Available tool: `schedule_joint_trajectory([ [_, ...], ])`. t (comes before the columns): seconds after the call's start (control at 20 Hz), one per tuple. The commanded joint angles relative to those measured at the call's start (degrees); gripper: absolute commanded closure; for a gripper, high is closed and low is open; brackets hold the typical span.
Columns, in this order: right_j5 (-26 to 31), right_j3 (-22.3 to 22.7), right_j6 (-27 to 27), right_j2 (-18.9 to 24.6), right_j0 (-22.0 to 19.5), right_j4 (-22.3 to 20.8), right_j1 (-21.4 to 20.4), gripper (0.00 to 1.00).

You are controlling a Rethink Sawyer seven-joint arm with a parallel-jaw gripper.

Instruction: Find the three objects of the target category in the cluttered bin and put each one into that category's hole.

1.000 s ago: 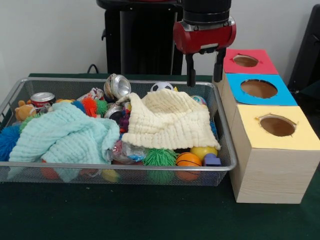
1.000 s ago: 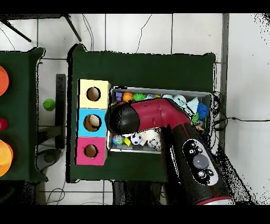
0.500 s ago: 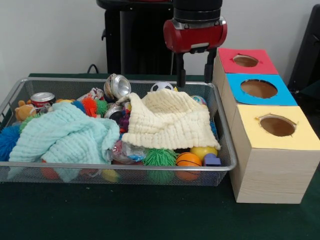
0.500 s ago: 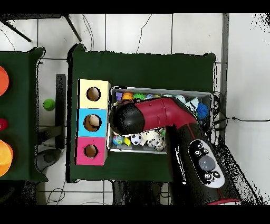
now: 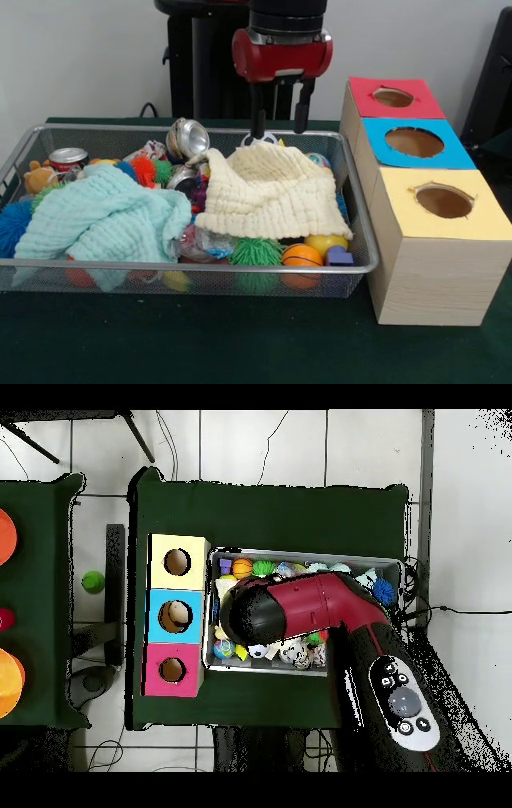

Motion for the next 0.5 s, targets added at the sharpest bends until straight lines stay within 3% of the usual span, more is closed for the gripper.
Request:
schedule_joint_trajectory([
  [0.05, -0.02, 7.07, -6.14, 0.12, -2.88, -4.07, -1.14, 0.00],
  [0.3, 2.49, 8.40, -4.53, 0.26, -2.14, -3.13, -2.38, 0.00],
  [0.5, 2.42, 8.61, -4.12, 0.66, -2.47, -2.81, -0.99, 0.00],
])
